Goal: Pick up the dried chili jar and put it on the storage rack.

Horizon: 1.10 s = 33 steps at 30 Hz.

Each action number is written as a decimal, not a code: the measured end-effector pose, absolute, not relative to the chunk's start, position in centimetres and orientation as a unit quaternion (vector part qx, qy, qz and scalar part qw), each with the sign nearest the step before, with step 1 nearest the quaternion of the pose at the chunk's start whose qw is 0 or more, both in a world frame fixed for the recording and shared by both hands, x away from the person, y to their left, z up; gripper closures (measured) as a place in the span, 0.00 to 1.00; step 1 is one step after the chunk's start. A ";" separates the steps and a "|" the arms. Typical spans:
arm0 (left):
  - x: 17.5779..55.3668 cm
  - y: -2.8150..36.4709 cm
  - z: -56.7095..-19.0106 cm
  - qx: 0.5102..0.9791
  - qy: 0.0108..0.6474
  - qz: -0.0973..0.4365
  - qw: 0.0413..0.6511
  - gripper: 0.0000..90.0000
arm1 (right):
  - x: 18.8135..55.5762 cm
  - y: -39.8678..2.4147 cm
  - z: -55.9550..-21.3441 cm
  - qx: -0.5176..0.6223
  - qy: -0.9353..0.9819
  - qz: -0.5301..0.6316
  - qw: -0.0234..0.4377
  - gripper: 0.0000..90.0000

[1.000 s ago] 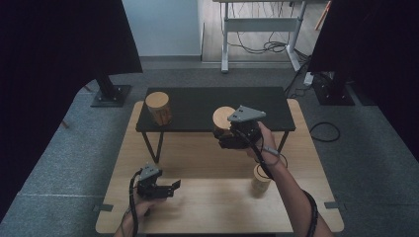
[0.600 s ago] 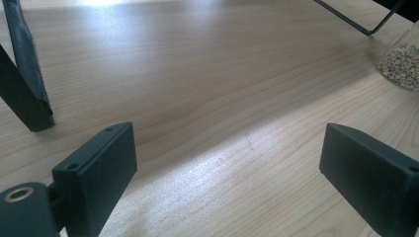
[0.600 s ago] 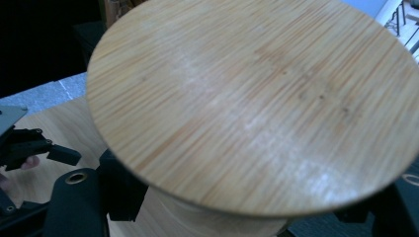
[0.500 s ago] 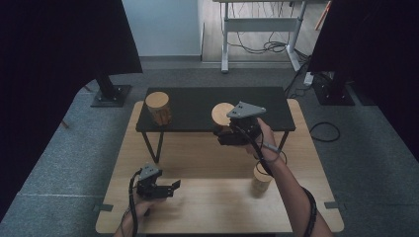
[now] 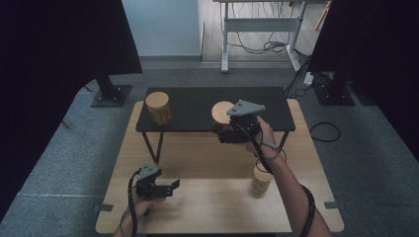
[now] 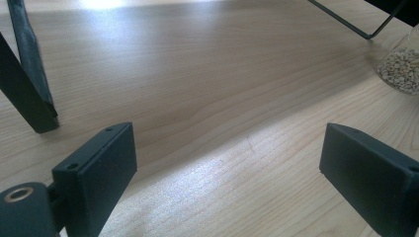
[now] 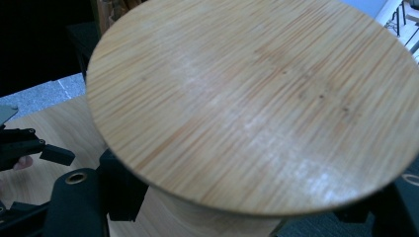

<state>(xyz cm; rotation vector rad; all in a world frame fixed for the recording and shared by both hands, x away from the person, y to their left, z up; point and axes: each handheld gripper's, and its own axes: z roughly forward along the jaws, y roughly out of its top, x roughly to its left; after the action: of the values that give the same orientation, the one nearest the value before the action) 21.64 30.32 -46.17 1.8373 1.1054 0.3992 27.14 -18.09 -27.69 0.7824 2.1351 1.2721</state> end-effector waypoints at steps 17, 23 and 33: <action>21.6 30.5 -46.1 0.747 0.448 0.163 0.463 0.07 | 27.9 -17.2 -27.2 0.283 0.796 0.464 0.266 0.28; 21.7 30.6 -46.1 0.747 0.449 0.163 0.463 0.08 | 28.6 -17.0 -27.2 0.288 0.795 0.466 0.259 0.28; 21.7 30.6 -46.2 0.745 0.451 0.162 0.463 0.08 | 29.9 -16.8 -27.2 0.298 0.798 0.456 0.257 0.28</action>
<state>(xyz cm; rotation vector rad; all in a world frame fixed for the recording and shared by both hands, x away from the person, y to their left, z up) 21.67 30.61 -46.18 1.8325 1.1088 0.3994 29.87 -16.77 -27.21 0.8085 2.1653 1.2366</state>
